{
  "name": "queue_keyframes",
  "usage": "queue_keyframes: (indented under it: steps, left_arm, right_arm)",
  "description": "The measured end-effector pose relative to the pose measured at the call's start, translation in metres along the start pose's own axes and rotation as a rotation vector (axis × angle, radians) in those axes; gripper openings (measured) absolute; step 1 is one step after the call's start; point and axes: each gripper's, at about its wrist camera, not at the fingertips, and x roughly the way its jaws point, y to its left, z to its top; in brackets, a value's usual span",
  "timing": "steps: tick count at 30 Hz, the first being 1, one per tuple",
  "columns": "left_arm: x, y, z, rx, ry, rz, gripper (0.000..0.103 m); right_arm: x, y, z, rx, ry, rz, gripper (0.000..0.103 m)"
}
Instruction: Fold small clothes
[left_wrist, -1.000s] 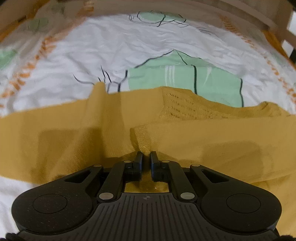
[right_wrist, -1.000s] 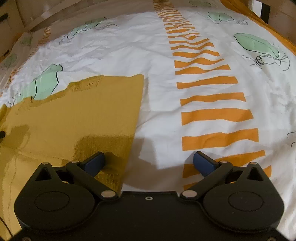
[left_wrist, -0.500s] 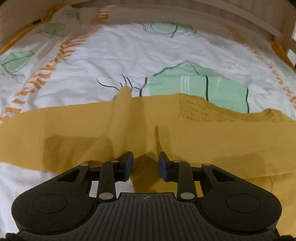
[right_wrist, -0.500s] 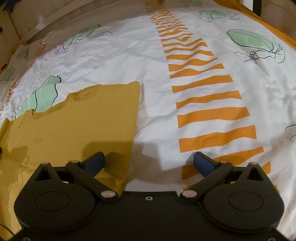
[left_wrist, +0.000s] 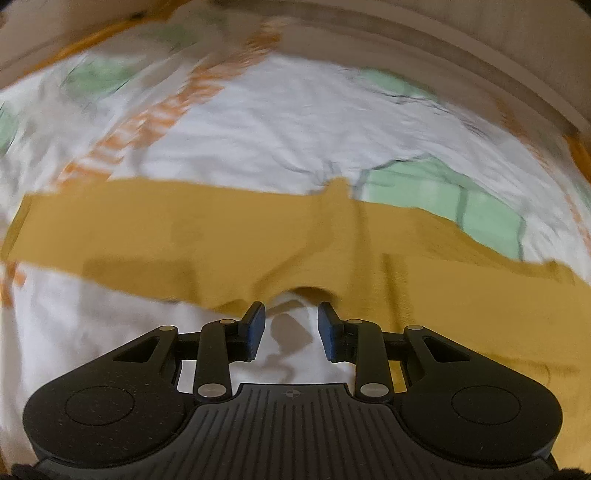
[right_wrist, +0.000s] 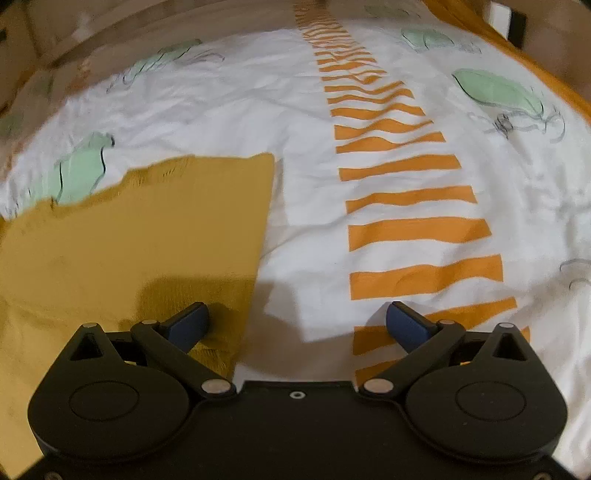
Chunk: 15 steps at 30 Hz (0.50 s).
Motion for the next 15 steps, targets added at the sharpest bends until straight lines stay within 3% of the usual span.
queue_keyframes:
  steps: [5,10,15]
  left_arm:
    - [-0.005,0.034,0.016,-0.162,-0.049,-0.037,0.031]
    - [-0.005,0.058,0.028,-0.198,-0.076,-0.003,0.031]
    - [-0.008,0.092,0.028,-0.301,-0.081,0.024,0.031]
  right_arm:
    - [-0.006,0.004,0.001,-0.010,-0.014,-0.006,0.103]
    - [-0.026,0.008,0.003,0.032,-0.128,0.007,0.103]
    - [-0.044,0.027,0.003,0.055,-0.245,0.133,0.103]
